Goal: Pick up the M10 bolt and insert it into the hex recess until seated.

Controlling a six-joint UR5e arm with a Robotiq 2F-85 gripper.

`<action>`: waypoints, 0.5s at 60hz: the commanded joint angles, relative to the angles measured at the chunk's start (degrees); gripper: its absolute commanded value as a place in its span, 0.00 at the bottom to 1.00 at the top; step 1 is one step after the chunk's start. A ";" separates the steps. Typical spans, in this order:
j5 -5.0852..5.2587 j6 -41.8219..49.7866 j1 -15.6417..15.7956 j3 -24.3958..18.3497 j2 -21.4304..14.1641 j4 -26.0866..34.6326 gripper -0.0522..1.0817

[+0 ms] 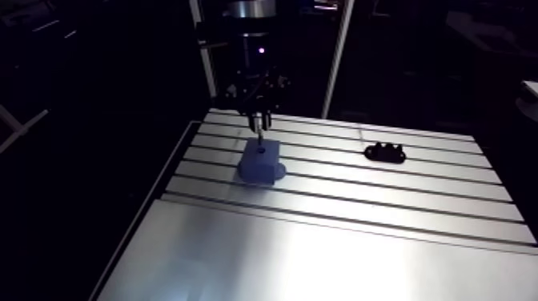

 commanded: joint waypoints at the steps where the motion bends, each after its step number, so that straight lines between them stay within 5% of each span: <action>1: -0.04 -0.06 0.14 0.50 0.39 -0.79 0.97; 30: 0.05 -0.04 -0.12 0.60 1.10 -0.88 0.97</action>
